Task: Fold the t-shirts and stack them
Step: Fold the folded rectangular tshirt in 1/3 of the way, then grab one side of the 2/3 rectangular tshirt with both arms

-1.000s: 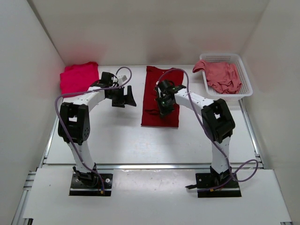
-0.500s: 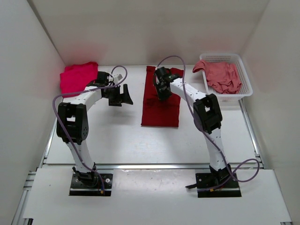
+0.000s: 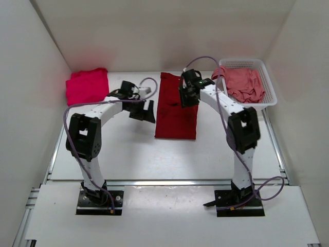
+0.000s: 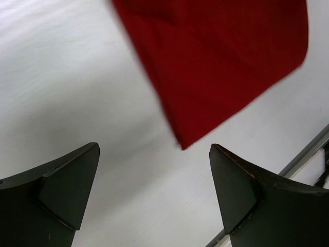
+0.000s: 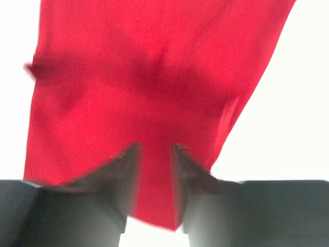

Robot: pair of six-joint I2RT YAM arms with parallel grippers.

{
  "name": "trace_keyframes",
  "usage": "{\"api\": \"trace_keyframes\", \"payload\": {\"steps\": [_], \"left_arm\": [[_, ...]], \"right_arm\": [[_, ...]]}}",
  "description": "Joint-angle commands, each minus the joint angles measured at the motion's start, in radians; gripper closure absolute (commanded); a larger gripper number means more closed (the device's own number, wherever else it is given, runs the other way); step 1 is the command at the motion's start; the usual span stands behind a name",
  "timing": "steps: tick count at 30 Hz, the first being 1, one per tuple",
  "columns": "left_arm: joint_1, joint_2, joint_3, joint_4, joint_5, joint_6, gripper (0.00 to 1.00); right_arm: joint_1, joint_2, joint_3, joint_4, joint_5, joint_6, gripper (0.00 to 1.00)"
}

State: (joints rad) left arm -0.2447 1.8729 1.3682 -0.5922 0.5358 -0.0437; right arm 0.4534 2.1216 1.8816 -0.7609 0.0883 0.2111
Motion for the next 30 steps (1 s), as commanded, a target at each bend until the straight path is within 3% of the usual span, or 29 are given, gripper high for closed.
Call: {"api": "trace_keyframes", "payload": {"steps": [1,2,9,17,23,27,30], "left_arm": [[-0.145,-0.086,-0.03,-0.038,-0.045,0.136,0.01],[-0.165,-0.083,-0.049,-0.017,-0.053,0.127,0.01],[-0.206,-0.029,-0.083,0.023,-0.115,0.051,0.01],[-0.229,0.032,-0.087,0.054,-0.097,-0.013,0.03],[-0.237,0.031,-0.162,0.081,-0.068,-0.057,0.29],[-0.234,0.075,-0.144,0.074,-0.037,-0.041,0.3],[-0.223,0.118,-0.115,0.065,0.004,-0.065,0.53]], "right_arm": [[-0.038,-0.239,-0.237,0.091,-0.209,0.048,0.6],[-0.044,-0.302,-0.354,0.141,-0.222,0.072,0.53],[-0.073,-0.517,-0.806,0.326,-0.37,0.192,0.5],[-0.11,-0.537,-0.983,0.491,-0.427,0.32,0.51],[-0.108,-0.489,-0.978,0.498,-0.421,0.313,0.5],[-0.114,-0.479,-0.975,0.492,-0.418,0.31,0.5],[-0.111,-0.474,-0.981,0.488,-0.436,0.312,0.56]]}}
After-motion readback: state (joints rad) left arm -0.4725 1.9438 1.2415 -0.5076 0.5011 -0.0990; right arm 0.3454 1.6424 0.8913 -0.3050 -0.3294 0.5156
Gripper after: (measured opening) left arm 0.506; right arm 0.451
